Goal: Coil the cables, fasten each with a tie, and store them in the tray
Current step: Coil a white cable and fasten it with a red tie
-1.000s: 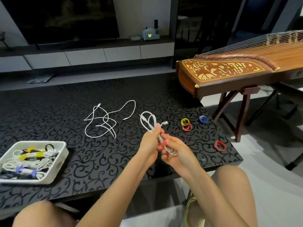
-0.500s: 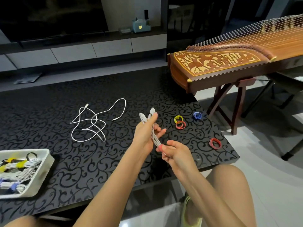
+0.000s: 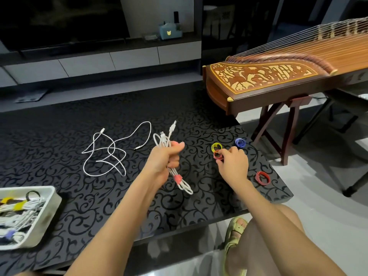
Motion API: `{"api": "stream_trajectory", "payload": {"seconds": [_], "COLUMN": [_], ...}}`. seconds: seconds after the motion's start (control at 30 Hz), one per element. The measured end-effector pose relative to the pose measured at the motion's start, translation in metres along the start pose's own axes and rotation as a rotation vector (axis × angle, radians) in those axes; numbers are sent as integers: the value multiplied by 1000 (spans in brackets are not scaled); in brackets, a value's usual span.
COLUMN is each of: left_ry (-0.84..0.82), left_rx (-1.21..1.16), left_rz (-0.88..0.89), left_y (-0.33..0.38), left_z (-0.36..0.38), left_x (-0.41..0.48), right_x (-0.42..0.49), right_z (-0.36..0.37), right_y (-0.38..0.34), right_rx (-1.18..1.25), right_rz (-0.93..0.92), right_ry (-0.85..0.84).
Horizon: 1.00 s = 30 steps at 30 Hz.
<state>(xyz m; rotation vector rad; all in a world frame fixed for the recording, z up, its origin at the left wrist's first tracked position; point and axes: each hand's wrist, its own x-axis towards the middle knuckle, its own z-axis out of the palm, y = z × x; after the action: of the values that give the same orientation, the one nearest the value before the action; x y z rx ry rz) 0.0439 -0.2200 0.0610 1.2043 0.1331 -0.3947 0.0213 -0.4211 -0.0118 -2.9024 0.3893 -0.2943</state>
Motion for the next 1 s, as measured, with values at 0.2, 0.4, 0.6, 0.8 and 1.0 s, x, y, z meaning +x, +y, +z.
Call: {"api": "stream_trajectory", "payload": {"seconds": [0.2, 0.4, 0.6, 0.8, 1.0], "left_ry": [88, -97, -240, -249, -261], "left_rx": [280, 592, 157, -391, -546], "left_rz": [55, 128, -25, -232, -270], "left_y": [-8, -9, 4, 10, 17], "left_z": [-14, -30, -46, -47, -41], "left_x": [-12, -35, -64, -84, -102], "right_x": [-11, -54, -68, -84, -90], "right_z": [2, -54, -81, -82, -89], "right_y": [-14, -55, -88, -121, -147], "right_rx": [160, 1247, 1419, 1849, 2410], "right_rz": [-69, -191, -151, 17, 244], "right_ry": [-21, -570, -371, -219, -277]}}
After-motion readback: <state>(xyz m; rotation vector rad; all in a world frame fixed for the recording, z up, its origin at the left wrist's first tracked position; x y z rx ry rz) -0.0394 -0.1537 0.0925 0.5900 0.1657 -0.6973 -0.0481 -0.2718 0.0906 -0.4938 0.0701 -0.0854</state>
